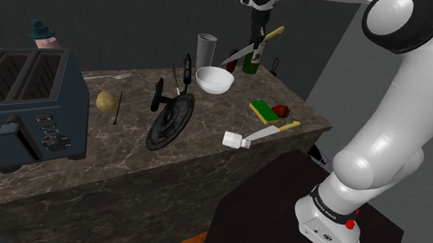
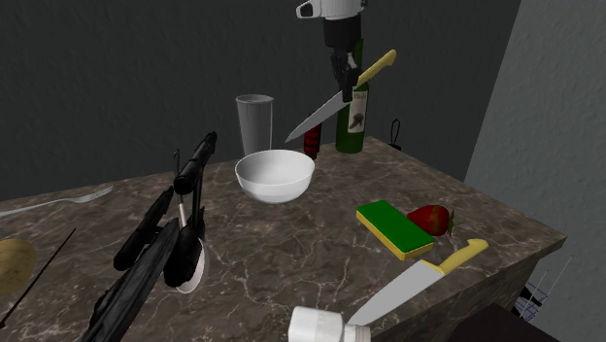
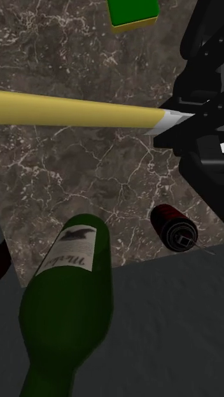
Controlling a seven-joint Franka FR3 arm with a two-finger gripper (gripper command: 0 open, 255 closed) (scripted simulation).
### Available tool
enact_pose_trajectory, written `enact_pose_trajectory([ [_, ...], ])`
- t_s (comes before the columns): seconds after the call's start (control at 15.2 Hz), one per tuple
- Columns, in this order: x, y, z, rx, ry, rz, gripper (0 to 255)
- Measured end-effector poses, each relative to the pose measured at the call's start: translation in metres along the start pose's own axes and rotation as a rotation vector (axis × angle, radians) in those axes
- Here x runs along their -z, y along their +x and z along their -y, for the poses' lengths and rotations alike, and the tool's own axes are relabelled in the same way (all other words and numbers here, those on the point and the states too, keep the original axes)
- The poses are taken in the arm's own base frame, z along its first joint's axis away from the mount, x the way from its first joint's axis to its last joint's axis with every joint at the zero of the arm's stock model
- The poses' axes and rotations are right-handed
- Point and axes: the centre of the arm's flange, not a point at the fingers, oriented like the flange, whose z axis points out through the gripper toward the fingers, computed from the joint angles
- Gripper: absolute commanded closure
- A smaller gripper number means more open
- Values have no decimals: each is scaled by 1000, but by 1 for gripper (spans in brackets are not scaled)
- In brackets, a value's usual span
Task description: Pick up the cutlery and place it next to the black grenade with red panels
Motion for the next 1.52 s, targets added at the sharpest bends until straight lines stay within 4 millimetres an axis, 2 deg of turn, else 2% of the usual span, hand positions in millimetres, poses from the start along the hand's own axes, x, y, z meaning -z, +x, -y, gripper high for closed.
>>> enact_pose_trajectory([
  [1.52,-118,22,17,0,0,0,255],
])
